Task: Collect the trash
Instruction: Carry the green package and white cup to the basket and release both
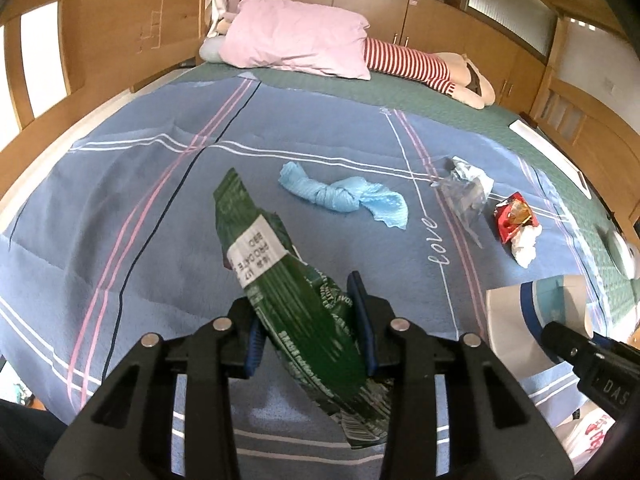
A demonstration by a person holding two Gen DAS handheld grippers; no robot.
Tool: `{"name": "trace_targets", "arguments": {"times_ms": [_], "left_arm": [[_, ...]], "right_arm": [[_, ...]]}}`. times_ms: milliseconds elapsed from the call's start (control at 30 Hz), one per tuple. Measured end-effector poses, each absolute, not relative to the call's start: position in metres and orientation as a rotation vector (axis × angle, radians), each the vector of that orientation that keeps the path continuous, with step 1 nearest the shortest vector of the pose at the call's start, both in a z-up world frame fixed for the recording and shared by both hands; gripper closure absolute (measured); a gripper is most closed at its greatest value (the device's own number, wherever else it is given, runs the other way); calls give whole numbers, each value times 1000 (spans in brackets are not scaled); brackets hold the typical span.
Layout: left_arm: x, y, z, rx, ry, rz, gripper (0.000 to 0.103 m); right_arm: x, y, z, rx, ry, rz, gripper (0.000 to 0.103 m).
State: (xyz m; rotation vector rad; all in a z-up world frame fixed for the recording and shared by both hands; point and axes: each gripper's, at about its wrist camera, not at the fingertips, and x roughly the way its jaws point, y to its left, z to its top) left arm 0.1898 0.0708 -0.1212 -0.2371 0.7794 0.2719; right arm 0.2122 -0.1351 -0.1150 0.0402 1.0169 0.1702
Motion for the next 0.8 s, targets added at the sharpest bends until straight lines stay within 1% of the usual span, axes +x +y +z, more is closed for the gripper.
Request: {"name": "trace_targets", "arguments": {"times_ms": [567,667,800], "left_arm": [[188,64,-117,-185,763,252,66],[189,64,-118,-189,769,241,66],[189,68,-118,-288,767,111,66]], "right_arm": [[205,-135,-123,12,1020,156,62],[202,-139,-118,33,1009,159,62],[193,-153,-96,34,961,155,62]]}}
